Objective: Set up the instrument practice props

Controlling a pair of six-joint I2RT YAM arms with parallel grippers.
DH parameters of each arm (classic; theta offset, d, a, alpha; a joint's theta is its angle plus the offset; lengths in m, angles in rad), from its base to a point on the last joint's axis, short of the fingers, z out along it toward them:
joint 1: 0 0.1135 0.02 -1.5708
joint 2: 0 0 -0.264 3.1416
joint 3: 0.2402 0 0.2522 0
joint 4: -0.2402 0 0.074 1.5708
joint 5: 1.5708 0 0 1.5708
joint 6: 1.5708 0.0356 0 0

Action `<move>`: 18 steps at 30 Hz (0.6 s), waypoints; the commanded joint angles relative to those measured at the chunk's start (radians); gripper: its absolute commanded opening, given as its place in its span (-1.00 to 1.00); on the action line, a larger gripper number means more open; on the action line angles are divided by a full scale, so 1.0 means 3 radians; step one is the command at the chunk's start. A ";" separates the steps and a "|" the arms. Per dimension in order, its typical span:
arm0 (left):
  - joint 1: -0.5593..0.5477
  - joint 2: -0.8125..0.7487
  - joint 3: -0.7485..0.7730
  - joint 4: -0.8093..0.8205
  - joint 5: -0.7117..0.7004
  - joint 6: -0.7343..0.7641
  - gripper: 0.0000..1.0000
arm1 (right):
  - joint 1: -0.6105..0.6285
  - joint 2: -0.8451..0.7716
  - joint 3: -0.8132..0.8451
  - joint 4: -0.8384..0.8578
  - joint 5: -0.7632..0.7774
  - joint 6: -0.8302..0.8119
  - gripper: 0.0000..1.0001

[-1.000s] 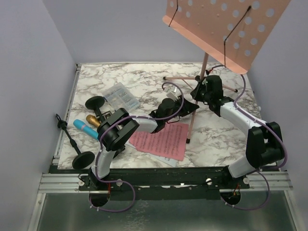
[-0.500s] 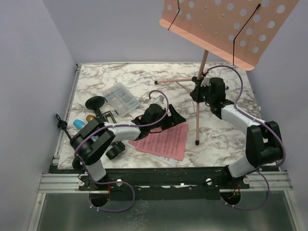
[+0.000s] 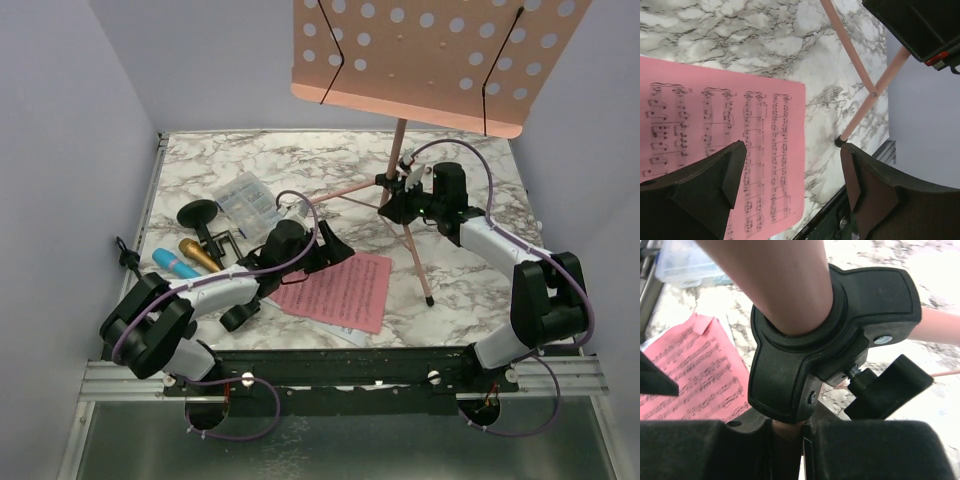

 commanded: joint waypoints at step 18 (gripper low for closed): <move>0.0974 0.0378 0.1130 -0.0027 0.0242 0.0461 0.62 | 0.0044 -0.0093 -0.0281 -0.1079 -0.0016 -0.0946 -0.99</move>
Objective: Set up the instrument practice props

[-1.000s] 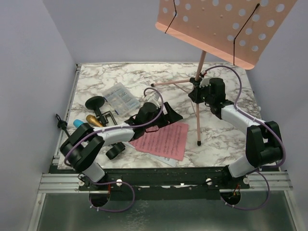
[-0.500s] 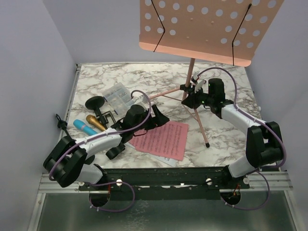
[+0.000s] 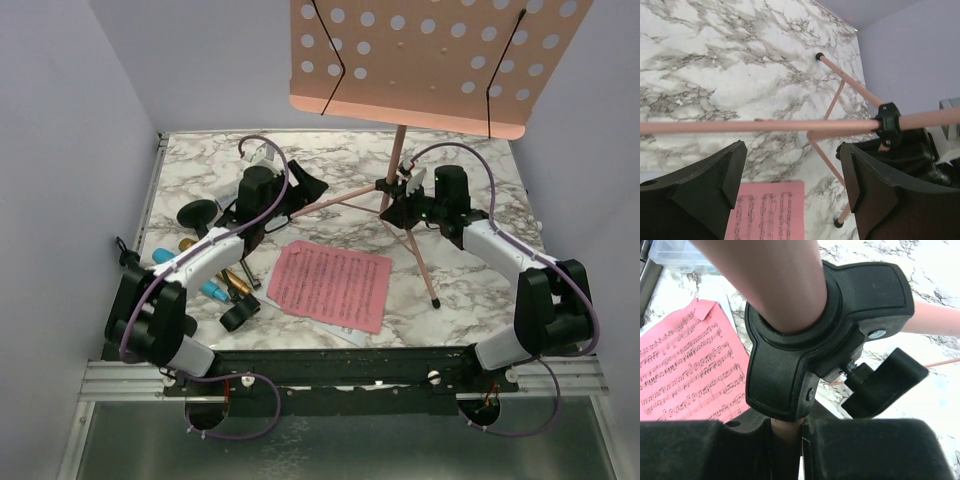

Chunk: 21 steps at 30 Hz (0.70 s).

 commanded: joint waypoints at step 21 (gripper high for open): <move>-0.0095 0.1696 0.0654 0.1945 0.1943 0.1779 0.68 | 0.0040 -0.0192 -0.0314 -0.0533 -0.0035 -0.0753 -0.99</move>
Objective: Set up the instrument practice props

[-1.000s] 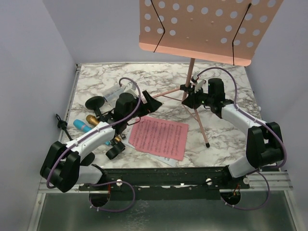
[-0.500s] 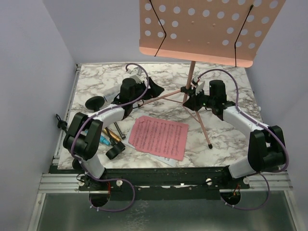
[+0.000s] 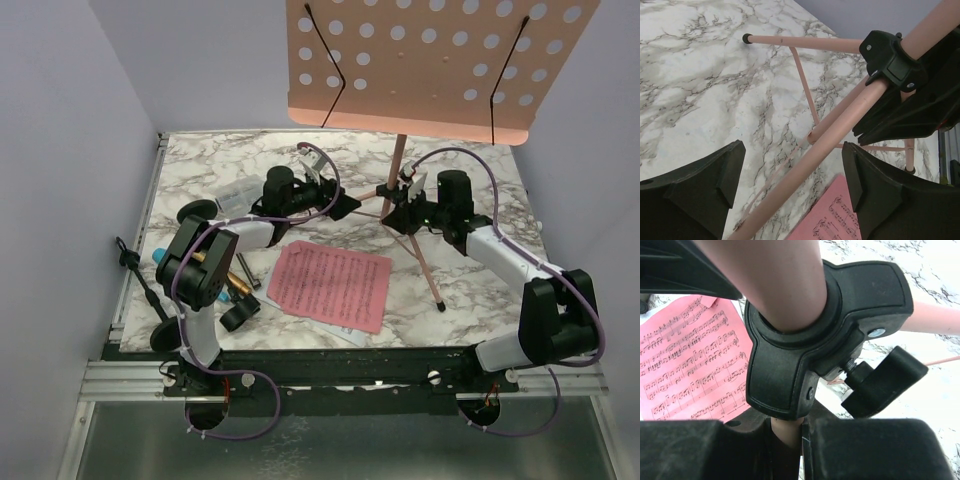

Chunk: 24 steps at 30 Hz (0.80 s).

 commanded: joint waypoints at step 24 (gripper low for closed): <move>-0.0135 -0.0136 -0.0438 0.0098 -0.0684 0.0330 -0.48 | 0.0014 0.0624 0.0086 -0.0002 0.0313 -0.0501 -0.99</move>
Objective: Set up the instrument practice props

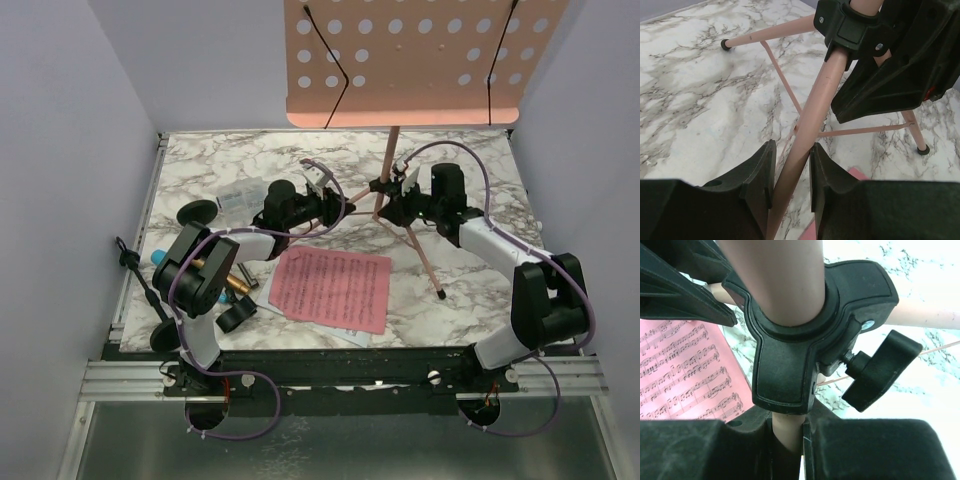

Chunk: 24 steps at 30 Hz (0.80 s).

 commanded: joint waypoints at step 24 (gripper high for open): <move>0.0067 0.0040 0.0064 -0.0363 -0.0548 -0.0299 -0.33 | 0.0012 0.0073 -0.0079 0.0082 0.0624 0.0118 0.29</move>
